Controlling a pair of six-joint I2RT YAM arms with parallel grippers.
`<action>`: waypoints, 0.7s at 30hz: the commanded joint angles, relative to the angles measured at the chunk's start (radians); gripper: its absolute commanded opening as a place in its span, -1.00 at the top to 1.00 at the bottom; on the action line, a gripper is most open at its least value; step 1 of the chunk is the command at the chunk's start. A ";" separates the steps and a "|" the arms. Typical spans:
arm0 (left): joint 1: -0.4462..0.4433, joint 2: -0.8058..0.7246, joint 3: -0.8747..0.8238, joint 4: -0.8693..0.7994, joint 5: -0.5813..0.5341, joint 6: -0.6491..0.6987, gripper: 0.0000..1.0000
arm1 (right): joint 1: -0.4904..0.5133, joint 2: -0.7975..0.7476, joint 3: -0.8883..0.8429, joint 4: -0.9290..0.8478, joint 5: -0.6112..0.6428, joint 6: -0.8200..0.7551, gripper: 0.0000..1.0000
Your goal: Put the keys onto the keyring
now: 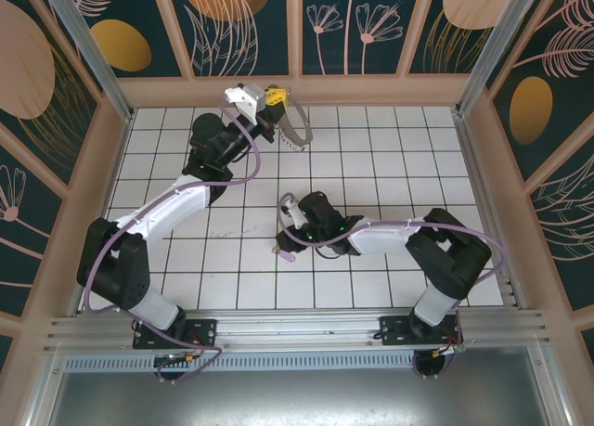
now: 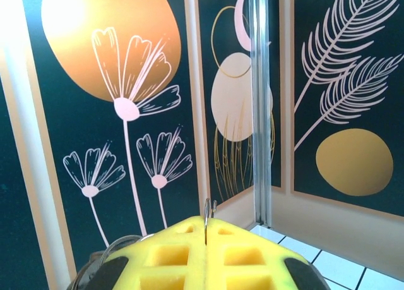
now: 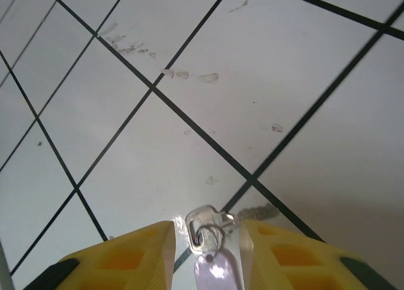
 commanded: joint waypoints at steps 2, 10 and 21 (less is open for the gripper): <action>0.017 -0.007 0.035 0.035 0.027 -0.029 1.00 | 0.041 0.055 0.067 -0.082 0.034 -0.062 0.35; 0.030 -0.026 0.020 0.033 0.033 -0.030 1.00 | 0.059 0.068 0.073 -0.110 0.054 -0.062 0.35; 0.031 -0.023 0.021 0.038 0.047 -0.042 1.00 | 0.067 0.062 0.057 -0.124 0.054 -0.055 0.36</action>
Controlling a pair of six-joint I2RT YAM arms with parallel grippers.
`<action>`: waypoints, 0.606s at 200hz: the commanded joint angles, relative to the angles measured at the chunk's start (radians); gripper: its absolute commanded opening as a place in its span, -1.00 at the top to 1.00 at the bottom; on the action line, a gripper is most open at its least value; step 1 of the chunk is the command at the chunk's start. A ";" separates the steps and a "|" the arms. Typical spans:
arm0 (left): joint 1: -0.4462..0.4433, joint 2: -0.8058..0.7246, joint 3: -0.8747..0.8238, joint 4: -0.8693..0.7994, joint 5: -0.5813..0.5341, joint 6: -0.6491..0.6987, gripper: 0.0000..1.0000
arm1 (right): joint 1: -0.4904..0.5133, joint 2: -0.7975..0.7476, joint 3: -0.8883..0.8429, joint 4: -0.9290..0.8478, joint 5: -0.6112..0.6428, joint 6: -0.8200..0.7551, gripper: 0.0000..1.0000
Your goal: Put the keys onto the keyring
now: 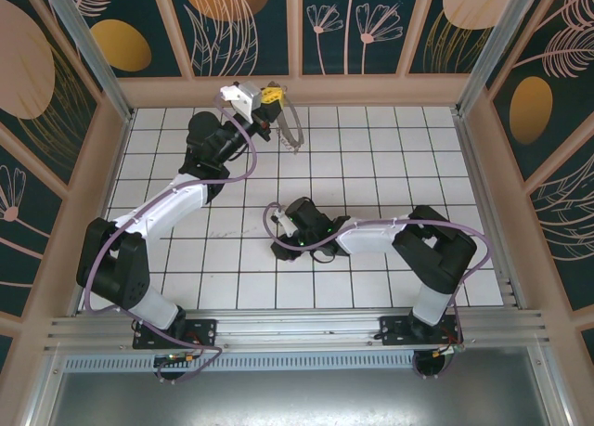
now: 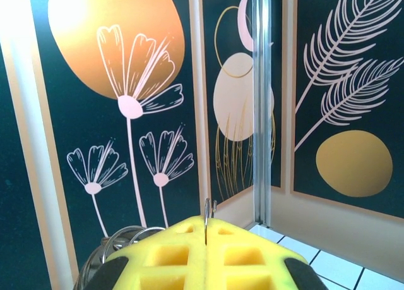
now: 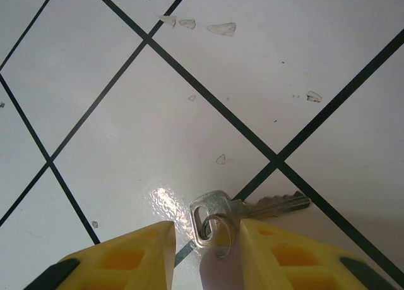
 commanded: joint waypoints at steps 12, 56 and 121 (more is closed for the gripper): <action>0.006 -0.018 0.025 0.038 0.026 -0.024 1.00 | 0.014 0.008 0.001 -0.022 0.005 -0.015 0.36; 0.006 -0.008 0.032 0.044 0.031 -0.037 1.00 | 0.013 0.018 -0.005 -0.012 -0.005 -0.015 0.41; 0.005 0.005 0.039 0.052 0.033 -0.047 1.00 | 0.019 0.044 -0.008 -0.001 -0.033 -0.013 0.44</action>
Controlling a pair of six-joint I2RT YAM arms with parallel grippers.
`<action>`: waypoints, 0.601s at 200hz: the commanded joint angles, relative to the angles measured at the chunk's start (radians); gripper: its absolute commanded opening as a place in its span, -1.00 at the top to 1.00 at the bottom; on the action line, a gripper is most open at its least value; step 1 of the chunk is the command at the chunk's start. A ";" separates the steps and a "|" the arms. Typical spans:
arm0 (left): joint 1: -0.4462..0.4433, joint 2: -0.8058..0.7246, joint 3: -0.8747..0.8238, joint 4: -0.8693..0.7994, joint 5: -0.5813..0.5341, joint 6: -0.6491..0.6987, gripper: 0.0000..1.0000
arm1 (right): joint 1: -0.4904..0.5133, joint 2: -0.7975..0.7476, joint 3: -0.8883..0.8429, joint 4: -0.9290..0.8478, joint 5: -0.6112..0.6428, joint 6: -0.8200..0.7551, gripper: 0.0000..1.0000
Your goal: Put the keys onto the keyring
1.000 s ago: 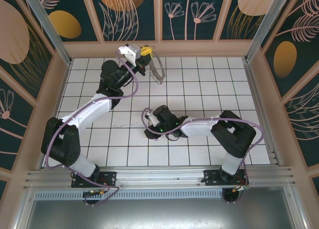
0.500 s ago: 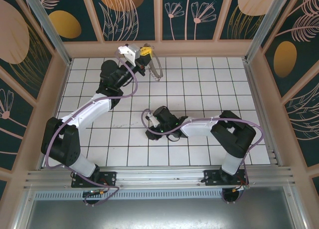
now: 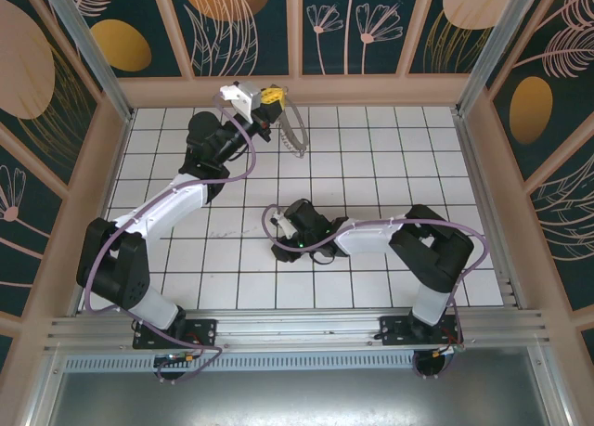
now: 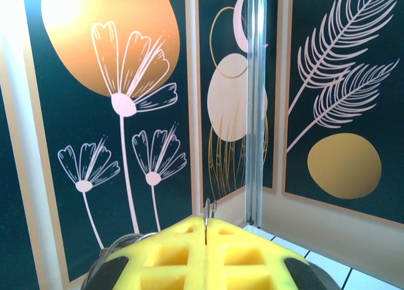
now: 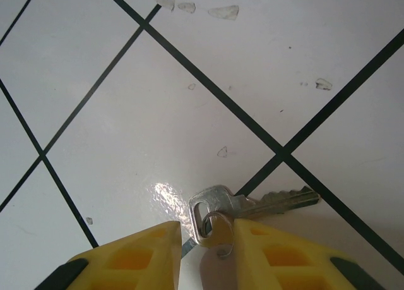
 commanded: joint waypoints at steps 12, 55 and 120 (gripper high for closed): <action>0.006 0.007 0.041 0.052 0.017 -0.018 1.00 | 0.015 0.031 -0.007 0.002 -0.028 -0.013 0.48; 0.006 0.013 0.040 0.053 0.018 -0.022 1.00 | 0.016 0.038 -0.010 0.006 -0.031 -0.011 0.67; 0.006 0.022 0.043 0.063 0.021 -0.044 1.00 | 0.004 -0.043 -0.012 -0.021 -0.035 -0.014 1.00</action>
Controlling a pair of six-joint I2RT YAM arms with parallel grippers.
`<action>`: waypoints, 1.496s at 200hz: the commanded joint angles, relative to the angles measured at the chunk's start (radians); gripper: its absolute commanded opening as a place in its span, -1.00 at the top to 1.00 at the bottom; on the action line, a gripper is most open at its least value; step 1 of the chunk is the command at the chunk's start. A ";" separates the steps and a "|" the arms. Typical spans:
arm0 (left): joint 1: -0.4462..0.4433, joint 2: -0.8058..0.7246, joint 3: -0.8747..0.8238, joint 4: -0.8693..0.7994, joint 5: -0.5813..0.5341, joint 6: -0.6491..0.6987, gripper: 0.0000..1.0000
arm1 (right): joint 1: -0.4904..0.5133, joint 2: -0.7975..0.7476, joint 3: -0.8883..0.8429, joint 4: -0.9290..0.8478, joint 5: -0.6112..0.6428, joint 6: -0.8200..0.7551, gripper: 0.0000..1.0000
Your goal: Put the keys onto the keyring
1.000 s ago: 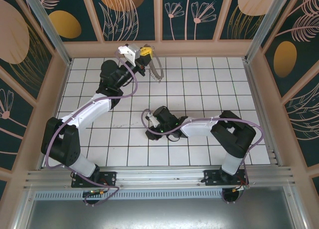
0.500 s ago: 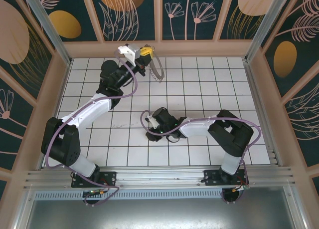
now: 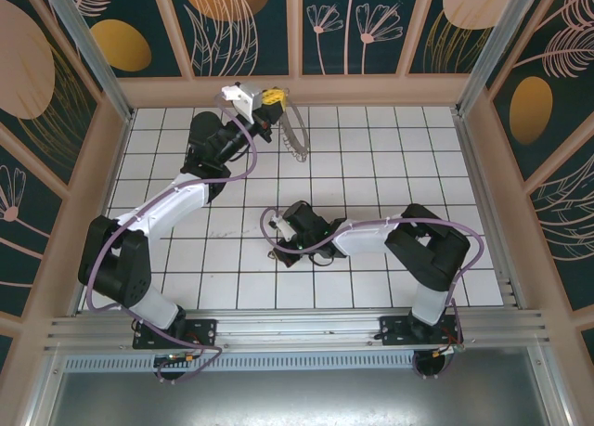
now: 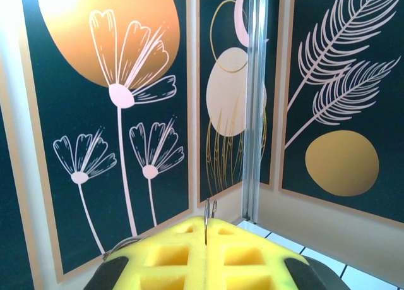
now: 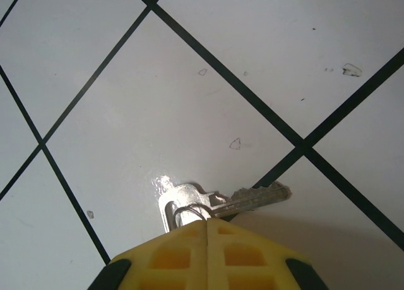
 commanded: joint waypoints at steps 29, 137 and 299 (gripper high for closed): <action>0.006 0.002 0.039 0.064 0.017 -0.029 1.00 | -0.041 -0.165 -0.036 -0.017 -0.035 0.013 1.00; 0.006 0.002 0.037 0.062 0.010 -0.038 1.00 | -0.022 -0.113 -0.001 -0.070 -0.007 -0.065 0.37; 0.007 -0.001 0.033 0.068 0.008 -0.034 1.00 | 0.067 0.045 0.108 -0.140 0.070 -0.138 0.35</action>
